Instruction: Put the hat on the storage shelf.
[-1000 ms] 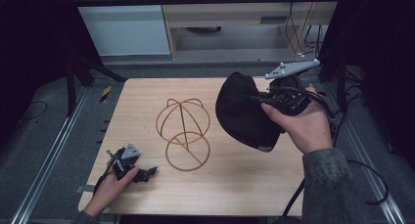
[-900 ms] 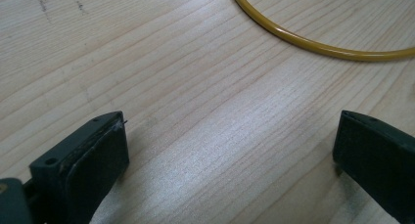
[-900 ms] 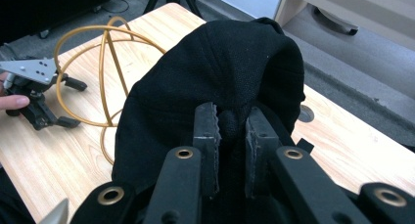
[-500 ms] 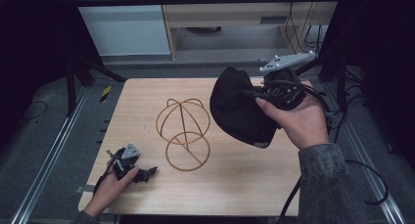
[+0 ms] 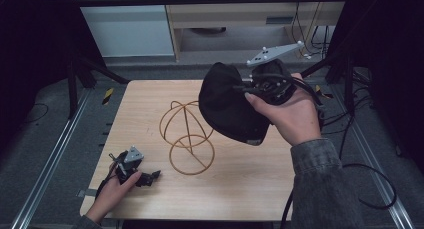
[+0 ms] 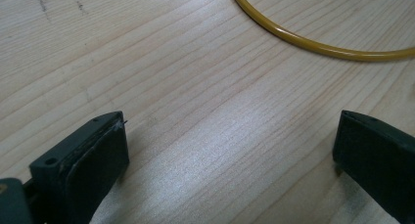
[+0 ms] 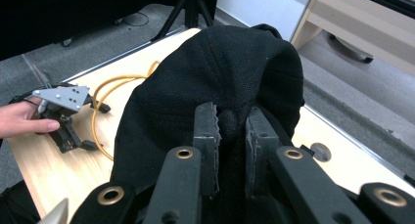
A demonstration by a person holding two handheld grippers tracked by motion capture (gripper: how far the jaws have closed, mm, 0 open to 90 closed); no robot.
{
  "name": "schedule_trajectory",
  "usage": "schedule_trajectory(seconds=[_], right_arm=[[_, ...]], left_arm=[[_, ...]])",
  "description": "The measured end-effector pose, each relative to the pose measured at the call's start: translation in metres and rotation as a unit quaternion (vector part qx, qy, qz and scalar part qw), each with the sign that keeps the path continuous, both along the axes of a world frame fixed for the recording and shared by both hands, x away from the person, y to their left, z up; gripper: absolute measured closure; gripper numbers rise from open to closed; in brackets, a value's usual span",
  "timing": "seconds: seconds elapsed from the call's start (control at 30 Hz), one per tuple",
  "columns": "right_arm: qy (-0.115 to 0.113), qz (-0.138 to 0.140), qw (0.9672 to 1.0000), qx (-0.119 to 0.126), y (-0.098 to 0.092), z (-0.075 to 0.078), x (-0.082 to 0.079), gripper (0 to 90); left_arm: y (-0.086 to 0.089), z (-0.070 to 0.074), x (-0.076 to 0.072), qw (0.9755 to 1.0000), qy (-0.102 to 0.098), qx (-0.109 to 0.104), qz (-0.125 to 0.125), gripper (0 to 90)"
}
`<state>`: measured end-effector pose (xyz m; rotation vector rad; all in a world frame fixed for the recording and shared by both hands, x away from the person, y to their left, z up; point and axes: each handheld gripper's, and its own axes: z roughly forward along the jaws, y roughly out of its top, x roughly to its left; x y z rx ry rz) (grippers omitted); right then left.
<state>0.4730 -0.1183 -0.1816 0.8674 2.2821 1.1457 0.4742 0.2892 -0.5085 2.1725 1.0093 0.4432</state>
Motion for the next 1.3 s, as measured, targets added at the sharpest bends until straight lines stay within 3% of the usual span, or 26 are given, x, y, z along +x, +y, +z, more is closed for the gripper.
schedule_trajectory(seconds=[0.57, 1.3], right_arm=[[0.002, 0.045, 0.9989, -0.012, 0.051, 0.009, 0.013, 78.9], [0.015, 0.082, 0.9961, -0.026, 0.094, 0.006, 0.024, 78.7]], left_arm=[[0.0, 0.0, 0.0, 1.0, 0.0, 0.001, -0.001, 0.0], [0.0, 0.0, 0.0, 1.0, 0.001, 0.002, -0.002, 0.0]])
